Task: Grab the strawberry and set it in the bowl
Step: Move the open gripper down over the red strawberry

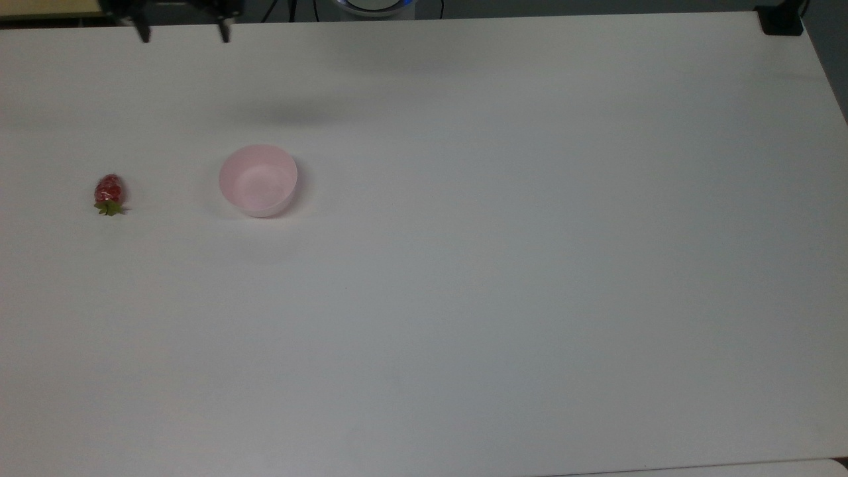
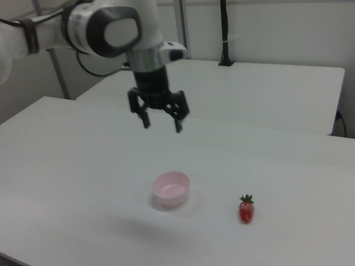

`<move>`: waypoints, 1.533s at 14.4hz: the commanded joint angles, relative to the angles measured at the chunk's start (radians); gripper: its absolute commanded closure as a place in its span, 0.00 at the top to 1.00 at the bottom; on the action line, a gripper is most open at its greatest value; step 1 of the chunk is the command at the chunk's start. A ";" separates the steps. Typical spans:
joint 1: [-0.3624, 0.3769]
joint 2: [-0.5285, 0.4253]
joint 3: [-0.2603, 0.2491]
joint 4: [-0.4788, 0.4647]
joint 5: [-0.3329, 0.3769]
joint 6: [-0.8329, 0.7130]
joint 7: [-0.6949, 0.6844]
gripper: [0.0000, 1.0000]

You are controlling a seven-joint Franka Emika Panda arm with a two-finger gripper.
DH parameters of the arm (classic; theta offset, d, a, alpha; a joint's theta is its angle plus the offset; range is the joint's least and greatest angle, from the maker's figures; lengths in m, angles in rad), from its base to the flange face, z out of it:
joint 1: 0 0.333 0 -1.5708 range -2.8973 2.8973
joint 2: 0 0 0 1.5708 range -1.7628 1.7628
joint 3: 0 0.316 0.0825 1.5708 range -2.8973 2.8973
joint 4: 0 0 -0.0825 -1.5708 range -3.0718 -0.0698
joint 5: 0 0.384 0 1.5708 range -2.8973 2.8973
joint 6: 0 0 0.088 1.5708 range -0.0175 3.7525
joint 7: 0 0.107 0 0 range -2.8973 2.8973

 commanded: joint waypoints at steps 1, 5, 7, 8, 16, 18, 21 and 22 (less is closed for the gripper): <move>-0.003 0.150 -0.145 -0.003 0.010 0.197 -0.127 1.00; -0.009 0.310 -0.213 -0.006 0.013 0.330 -0.193 1.00; -0.032 0.367 -0.214 -0.005 0.016 0.372 -0.247 1.00; -0.040 0.405 -0.214 -0.003 0.026 0.392 -0.338 1.00; -0.094 0.573 -0.222 0.003 0.256 0.553 -0.442 0.89; -0.094 0.584 -0.219 0.004 0.281 0.585 -0.444 0.81; -0.089 0.622 -0.213 0.026 0.342 0.625 -0.444 0.67; -0.088 0.622 -0.211 0.027 0.345 0.627 -0.444 0.62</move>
